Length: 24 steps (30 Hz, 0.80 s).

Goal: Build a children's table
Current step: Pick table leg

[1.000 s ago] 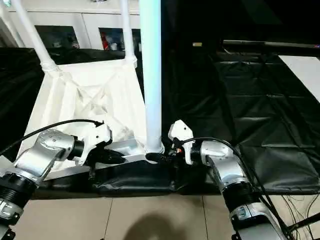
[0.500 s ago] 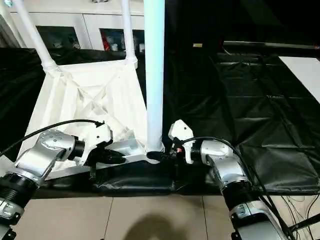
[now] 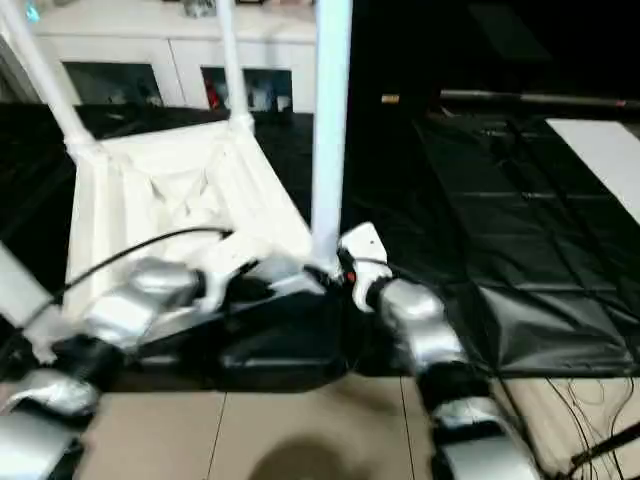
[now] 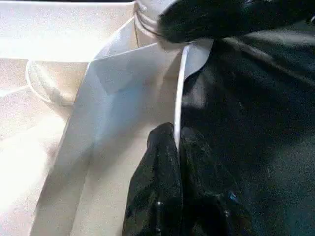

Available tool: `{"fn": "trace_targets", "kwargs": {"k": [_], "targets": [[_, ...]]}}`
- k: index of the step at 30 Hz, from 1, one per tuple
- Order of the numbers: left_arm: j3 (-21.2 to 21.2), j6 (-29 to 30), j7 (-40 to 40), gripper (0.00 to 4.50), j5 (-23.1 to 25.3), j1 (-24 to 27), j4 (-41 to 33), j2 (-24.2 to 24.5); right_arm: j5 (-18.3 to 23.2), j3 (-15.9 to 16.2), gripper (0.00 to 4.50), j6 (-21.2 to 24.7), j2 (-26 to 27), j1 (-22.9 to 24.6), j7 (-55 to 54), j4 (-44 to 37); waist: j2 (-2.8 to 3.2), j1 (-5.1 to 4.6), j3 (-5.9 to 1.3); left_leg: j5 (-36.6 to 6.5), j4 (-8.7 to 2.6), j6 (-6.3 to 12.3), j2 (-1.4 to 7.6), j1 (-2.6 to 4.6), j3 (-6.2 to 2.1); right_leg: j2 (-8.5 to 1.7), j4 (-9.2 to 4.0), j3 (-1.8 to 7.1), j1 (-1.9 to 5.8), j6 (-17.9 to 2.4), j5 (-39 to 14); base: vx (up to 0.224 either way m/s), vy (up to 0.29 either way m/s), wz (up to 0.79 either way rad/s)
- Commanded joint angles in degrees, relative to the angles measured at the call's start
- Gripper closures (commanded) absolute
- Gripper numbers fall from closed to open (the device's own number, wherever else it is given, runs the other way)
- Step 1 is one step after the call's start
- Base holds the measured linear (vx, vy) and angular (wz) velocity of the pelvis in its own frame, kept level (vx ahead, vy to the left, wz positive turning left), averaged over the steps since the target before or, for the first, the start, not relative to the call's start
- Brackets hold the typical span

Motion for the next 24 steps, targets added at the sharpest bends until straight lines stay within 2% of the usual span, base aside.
{"fn": "trace_targets", "kwargs": {"k": [1,2,3,4,8,10,12,14,16,19,20,21,22,24], "targets": [[1.3,1.2,9.7,4.5,1.1,-0.6,5.1,-2.8,-1.4,2.2,1.89,1.8,4.3,-0.1,-3.2,3.7,-0.33,-0.53,-1.97,-21.8,-4.05,-0.6,0.09,0.68,-0.42,-3.21,-6.71,0.81,0.76,-4.2,-34.6,0.0,0.0,0.0],[1.6,0.5,11.6,4.5,1.6,-1.7,7.3,-4.1,-0.9,0.5,1.89,2.3,5.7,-1.6,-7.1,5.7,-0.29,-0.67,-2.28,-21.3,-4.29,-0.38,0.16,0.5,-0.52,-3.18,-6.69,0.7,1.06,-4.4,-31.9,0.0,0.0,0.0],[1.6,0.4,11.7,4.5,1.6,-1.7,7.4,-4.2,-0.8,0.3,1.89,2.4,5.8,-1.7,-7.3,5.8,-0.33,-0.73,-2.25,-20.9,-4.28,-0.16,0.11,0.33,-0.37,-3.1,-6.7,0.82,0.97,-4.6,-30.6,0.0,0.0,0.0],[1.6,0.1,12.4,4.5,2.0,-2.4,8.6,-5.0,0.0,-1.1,1.89,2.9,6.9,-2.8,-10.0,7.2,-0.25,-0.9,-2.28,-20.5,-4.43,0.06,0.21,0.13,-0.38,-3.11,-6.5,0.82,1.07,-5.4,-28.1,0.0,0.0,0.0],[1.0,-0.4,11.2,4.5,2.3,-2.7,9.1,-5.0,0.2,-1.6,1.89,2.2,7.8,-3.1,-9.9,8.4,-0.28,-0.93,-2.36,-20.2,-4.61,0.63,0.41,-0.19,-0.28,-3.26,-6.12,0.92,1.47,-7.2,-23.3,0.0,0.0,0.0],[0.4,-0.7,9.4,4.5,2.4,-2.5,9.2,-4.4,1.2,-1.7,1.89,1.0,8.0,-2.4,-7.0,7.1,-0.17,-0.85,-2.35,-20.3,-4.61,0.8,0.47,-0.11,-0.2,-3.34,-6.12,0.99,1.46,-7.6,-22.4,0.0,0.0,0.0],[-0.3,-1.1,8.1,4.5,2.6,-2.2,9.3,-3.7,2.0,-1.9,1.19,0.0,8.0,-2.1,-5.3,6.1,-0.17,-0.84,-2.33,-20.4,-4.6,0.88,0.49,-0.06,-0.13,-3.38,-6.18,1.07,1.42,-7.9,-22.3,0.0,0.0,0.0],[-1.0,-2.3,6.6,4.5,3.2,-1.8,9.5,-3.1,1.5,-1.8,1.19,-1.1,7.3,-2.0,-4.2,5.2,-0.18,-0.83,-2.35,-19.9,-4.63,1.07,0.5,-0.28,-0.13,-3.41,-6.04,1.09,1.65,-8.2,-21.4,0.0,0.0,0.0],[-1.3,-3.4,5.6,4.5,3.3,-1.5,9.4,-2.7,1.3,-1.6,0.9,-1.4,7.0,-1.8,-3.6,4.6,-0.31,-0.94,-2.33,-19.6,-4.72,1.27,0.53,-0.44,-0.17,-3.44,-6.08,1.05,1.78,-7.9,-22.4,0.0,0.0,0.0],[-1.6,-5.3,1.6,4.5,2.8,-0.1,8.2,-1.0,-0.8,0.4,0.72,-4.8,2.6,-0.7,0.6,1.8,-0.28,-1.28,-2.19,-19.7,-4.93,1.21,0.51,-0.91,-0.4,-3.63,-6.31,0.86,1.99,-6.9,-25.3,0.0,0.0,0.0],[-1.8,-5.6,0.3,4.5,2.7,0.4,7.6,-0.2,-1.8,1.6,0.72,-6.2,0.7,-0.2,2.7,0.7,-0.31,-1.11,-2.51,-18.9,-4.65,1.22,0.71,-0.58,-0.31,-3.68,-6.24,0.99,1.85,-7.1,-24.0,0.0,0.0,0.0],[-1.9,-5.8,0.0,4.5,2.7,0.4,7.5,-0.1,-2.0,1.8,0.72,-6.4,0.4,-0.1,3.2,0.5,-0.31,-1.04,-2.57,-18.3,-4.56,1.36,0.8,-0.55,-0.2,-3.65,-6.15,1.09,1.8,-7.6,-22.5,0.0,0.0,0.0],[-2.5,-7.7,-2.5,4.5,2.5,1.1,6.6,1.2,-1.4,2.4,0.72,-6.9,-2.1,0.8,8.3,-1.6,-0.18,-0.98,-2.63,-17.2,-4.39,1.76,0.76,-0.43,0.04,-3.47,-5.94,1.19,1.75,-8.8,-19.3,0.0,0.0,0.0],[-2.8,-8.9,-4.8,4.5,2.1,1.8,5.6,2.3,-1.0,3.1,0.72,-7.7,-4.6,1.8,12.8,-3.5,-0.37,-0.99,-2.71,-15.7,-4.28,2.65,0.77,-0.85,0.16,-3.3,-5.43,1.12,2.18,-10.0,-15.9,0.0,0.0,0.0]]}}
